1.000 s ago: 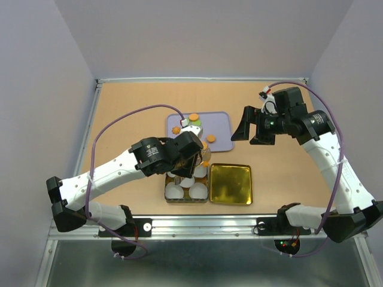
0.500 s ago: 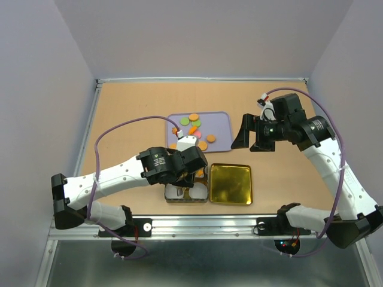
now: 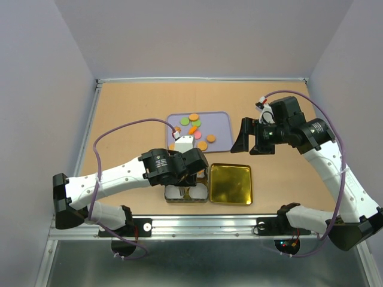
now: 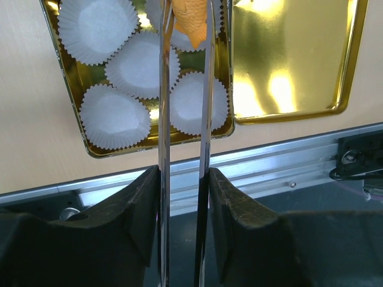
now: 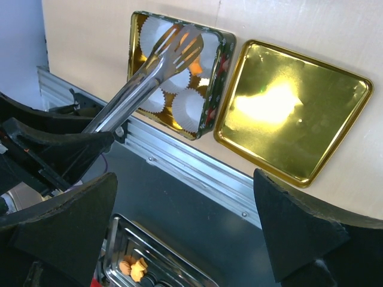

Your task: Pack the cookies

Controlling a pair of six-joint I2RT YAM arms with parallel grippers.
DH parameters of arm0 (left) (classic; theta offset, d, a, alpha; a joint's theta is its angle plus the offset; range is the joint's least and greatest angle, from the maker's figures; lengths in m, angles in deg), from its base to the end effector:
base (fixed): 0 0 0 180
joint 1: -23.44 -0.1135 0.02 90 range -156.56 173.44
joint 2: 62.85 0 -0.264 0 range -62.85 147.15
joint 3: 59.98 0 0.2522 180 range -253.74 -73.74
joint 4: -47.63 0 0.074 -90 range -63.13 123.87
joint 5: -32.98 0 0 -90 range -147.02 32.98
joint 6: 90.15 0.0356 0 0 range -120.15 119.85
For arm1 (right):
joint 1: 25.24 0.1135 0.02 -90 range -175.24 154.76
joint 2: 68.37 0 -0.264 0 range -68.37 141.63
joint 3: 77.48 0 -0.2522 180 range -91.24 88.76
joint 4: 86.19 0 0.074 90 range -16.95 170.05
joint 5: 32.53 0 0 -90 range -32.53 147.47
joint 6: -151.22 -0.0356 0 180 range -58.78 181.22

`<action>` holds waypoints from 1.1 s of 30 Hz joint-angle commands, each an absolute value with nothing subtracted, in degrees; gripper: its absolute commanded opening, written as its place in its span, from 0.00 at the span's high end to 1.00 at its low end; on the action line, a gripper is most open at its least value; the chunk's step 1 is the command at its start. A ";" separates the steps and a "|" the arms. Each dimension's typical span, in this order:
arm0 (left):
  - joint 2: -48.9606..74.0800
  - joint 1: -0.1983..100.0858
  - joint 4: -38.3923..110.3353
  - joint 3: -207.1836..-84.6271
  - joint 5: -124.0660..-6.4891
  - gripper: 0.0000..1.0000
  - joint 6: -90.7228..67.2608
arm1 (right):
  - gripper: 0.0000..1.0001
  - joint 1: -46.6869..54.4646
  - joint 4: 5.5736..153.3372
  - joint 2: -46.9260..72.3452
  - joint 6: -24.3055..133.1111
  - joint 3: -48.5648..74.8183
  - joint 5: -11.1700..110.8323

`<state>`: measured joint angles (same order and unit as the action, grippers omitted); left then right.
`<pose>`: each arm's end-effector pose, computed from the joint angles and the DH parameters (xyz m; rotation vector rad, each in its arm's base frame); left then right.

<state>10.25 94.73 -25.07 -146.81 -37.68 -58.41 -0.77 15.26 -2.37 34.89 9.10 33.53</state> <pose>0.0893 -0.2270 0.3338 0.1711 2.5717 -0.4596 0.1791 0.0974 0.3879 -0.1502 2.5676 0.8794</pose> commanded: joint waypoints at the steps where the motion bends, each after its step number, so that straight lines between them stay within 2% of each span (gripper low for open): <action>1: 10.63 95.08 -23.18 -146.25 -35.13 0.51 -59.04 | 0.00 -0.28 15.19 -3.33 35.90 9.92 34.36; 10: 11.95 95.08 -24.58 -146.95 -33.99 0.47 -59.21 | 0.00 -0.10 15.28 -3.25 36.08 10.63 34.97; 16: 11.25 95.08 -29.93 -153.09 -31.27 0.47 -60.53 | 0.00 0.34 15.54 -2.63 36.34 10.54 35.59; 24: 8.17 94.90 -30.03 -158.63 -28.89 0.46 -59.83 | 0.00 0.86 16.24 -1.40 36.43 10.28 35.85; 30: 11.15 91.83 -28.89 -160.48 -28.98 0.44 -54.57 | 0.00 0.95 16.68 -0.52 36.26 9.84 36.11; 33: 12.99 86.74 -26.78 -160.92 -30.38 0.44 -50.00 | 0.00 0.87 16.68 -0.17 36.34 9.31 36.55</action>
